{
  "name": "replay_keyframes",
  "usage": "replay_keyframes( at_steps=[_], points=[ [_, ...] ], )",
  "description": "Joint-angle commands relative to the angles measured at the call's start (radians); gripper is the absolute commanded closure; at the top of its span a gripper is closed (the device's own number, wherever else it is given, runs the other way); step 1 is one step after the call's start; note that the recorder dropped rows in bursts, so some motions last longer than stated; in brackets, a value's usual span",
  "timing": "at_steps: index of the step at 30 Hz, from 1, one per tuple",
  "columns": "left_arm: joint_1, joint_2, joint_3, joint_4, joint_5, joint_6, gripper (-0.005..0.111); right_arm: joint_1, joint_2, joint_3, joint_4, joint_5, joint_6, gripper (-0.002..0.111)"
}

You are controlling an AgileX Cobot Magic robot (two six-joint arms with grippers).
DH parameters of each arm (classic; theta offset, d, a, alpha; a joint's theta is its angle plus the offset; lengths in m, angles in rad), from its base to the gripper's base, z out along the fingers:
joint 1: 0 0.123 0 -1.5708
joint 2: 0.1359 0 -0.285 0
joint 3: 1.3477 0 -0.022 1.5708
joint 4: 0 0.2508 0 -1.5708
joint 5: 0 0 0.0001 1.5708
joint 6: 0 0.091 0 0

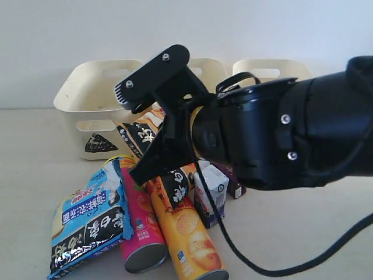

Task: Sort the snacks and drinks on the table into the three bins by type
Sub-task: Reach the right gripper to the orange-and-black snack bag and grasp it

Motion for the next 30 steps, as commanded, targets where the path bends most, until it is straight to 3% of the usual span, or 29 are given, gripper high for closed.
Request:
replay_keyframes(
  at_steps=[1, 4, 6, 7, 13, 19, 23, 30],
  points=[
    [-0.006, -0.004, -0.002, 0.002, -0.002, -0.007, 0.103, -0.001, 0.048, -0.014, -0.052, -0.105, 0.057, 0.099],
    [-0.006, -0.004, -0.002, 0.002, -0.002, -0.007, 0.103, -0.003, 0.091, -0.014, -0.097, -0.148, 0.097, 0.049],
    [-0.006, -0.004, -0.002, 0.002, -0.002, -0.007, 0.103, -0.003, 0.110, -0.014, -0.141, -0.141, 0.135, 0.028],
    [-0.006, -0.004, -0.002, 0.002, -0.002, -0.007, 0.103, -0.003, 0.124, -0.014, -0.177, -0.136, 0.163, 0.023],
    [-0.006, -0.004, -0.002, 0.002, -0.002, -0.007, 0.103, -0.003, 0.209, -0.095, -0.242, 0.032, 0.233, 0.023],
    [-0.006, -0.004, -0.002, 0.002, -0.004, -0.007, 0.103, -0.003, 0.302, -0.214, -0.240, 0.034, 0.251, 0.023],
    [-0.006, -0.004, -0.002, 0.002, -0.004, -0.007, 0.103, -0.003, 0.375, -0.270, -0.231, 0.140, 0.256, 0.023],
    [-0.006, -0.004, -0.002, 0.002, -0.004, -0.007, 0.103, -0.069, 0.434, -0.274, -0.239, 0.122, 0.327, 0.023]
  ],
)
